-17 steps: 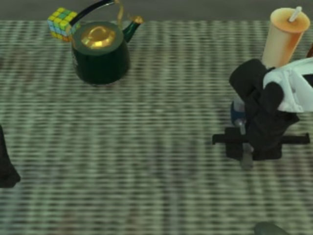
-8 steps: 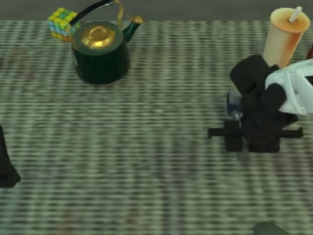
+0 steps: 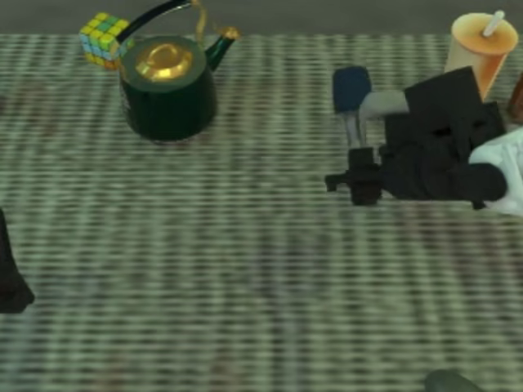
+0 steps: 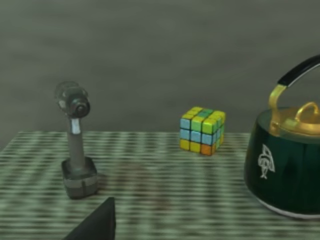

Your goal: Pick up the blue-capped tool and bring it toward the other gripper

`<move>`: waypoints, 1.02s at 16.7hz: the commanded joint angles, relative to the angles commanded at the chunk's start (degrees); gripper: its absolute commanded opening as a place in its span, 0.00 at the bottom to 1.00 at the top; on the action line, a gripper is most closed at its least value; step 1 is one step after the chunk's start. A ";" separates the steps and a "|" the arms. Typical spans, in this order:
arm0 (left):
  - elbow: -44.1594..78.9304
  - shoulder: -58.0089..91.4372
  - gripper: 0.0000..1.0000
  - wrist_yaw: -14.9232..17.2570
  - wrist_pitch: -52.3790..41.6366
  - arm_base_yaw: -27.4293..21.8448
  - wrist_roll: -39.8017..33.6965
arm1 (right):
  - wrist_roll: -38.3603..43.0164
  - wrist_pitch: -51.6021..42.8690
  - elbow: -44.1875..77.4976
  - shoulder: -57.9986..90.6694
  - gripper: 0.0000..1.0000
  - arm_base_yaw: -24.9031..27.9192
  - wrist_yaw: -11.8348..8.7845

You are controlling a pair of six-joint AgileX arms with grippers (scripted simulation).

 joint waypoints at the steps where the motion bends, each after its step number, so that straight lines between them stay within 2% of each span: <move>1: 0.00 0.00 1.00 0.00 0.00 0.00 0.00 | -1.56 4.95 -1.41 -1.12 0.00 0.00 -1.30; 6: 0.00 0.00 1.00 0.00 0.00 0.00 0.00 | -9.18 29.60 -7.96 -7.49 0.00 -0.05 -7.58; 10: 0.00 0.00 1.00 0.00 0.00 0.00 0.00 | -13.91 42.72 -11.61 -12.63 0.00 -0.27 -11.27; 13: 0.00 0.00 1.00 0.00 0.00 0.00 0.00 | -15.45 46.27 -12.64 -14.35 0.00 -0.32 -12.44; 17: 0.00 0.00 1.00 0.00 0.00 0.00 0.00 | -15.30 46.14 -12.37 -14.15 0.00 -0.27 -12.37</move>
